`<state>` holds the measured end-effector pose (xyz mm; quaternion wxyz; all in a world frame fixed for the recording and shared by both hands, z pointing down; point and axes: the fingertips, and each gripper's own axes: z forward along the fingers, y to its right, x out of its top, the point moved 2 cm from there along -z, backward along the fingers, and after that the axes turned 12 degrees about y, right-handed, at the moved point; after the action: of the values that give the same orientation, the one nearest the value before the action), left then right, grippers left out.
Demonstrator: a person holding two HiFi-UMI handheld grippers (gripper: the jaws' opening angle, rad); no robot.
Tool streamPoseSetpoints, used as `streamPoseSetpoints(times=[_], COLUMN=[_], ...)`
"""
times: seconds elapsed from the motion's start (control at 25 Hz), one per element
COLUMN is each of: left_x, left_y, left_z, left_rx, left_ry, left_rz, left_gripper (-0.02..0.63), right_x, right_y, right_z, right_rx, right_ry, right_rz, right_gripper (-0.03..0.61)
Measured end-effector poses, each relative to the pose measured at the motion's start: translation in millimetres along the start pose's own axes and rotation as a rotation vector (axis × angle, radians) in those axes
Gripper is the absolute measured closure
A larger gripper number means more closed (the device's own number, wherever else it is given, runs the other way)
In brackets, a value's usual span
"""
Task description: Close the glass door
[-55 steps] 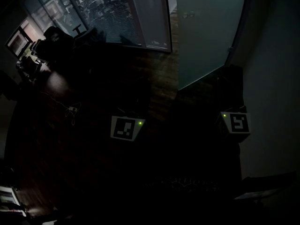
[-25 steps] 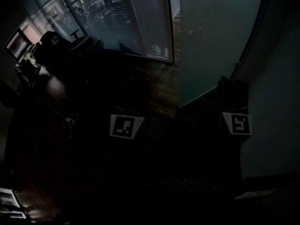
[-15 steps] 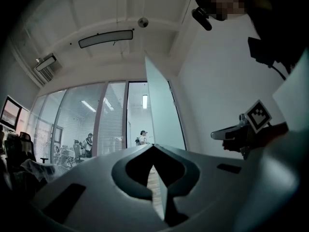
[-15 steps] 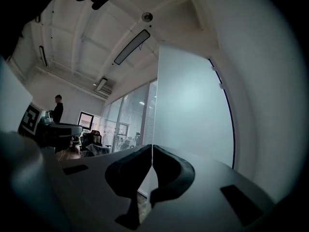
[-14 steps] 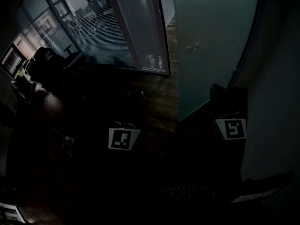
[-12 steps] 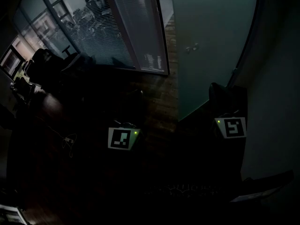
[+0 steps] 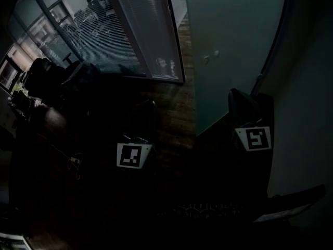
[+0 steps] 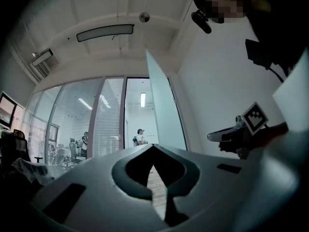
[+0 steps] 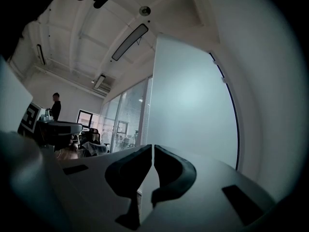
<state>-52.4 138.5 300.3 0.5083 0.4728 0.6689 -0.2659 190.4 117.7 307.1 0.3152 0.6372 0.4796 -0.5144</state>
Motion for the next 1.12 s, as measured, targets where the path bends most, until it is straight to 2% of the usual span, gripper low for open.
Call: streamPoseSetpoints(times=[0.28,0.72,0.92,1.12], left_x=[-19.4,-42.3,-55.2,-61.9], left_y=[-23.5,-44.0,-56.7,-68.7], left_z=[38.8,103.9,122.4,138.4], left_rx=[0.033,0.032,0.044,0.054], left_ry=[0.003,-0.001,-0.012,-0.006], left_rz=[0.015,0.028,0.02,0.017], left_gripper=[0.612,0.612,0.612,0.612], right_x=[-23.1,-50.5,-62.0,-79.3], right_y=[18.9,50.6,57.6,60.6], right_z=[48.8,113.6,137.4,158.0], right_rx=[0.02,0.037,0.05,0.082], right_ry=[-0.001,-0.012,-0.024,-0.058], right_rz=[0.004,0.016,0.026,0.026], right_gripper=[0.575,0.571,0.53,0.445])
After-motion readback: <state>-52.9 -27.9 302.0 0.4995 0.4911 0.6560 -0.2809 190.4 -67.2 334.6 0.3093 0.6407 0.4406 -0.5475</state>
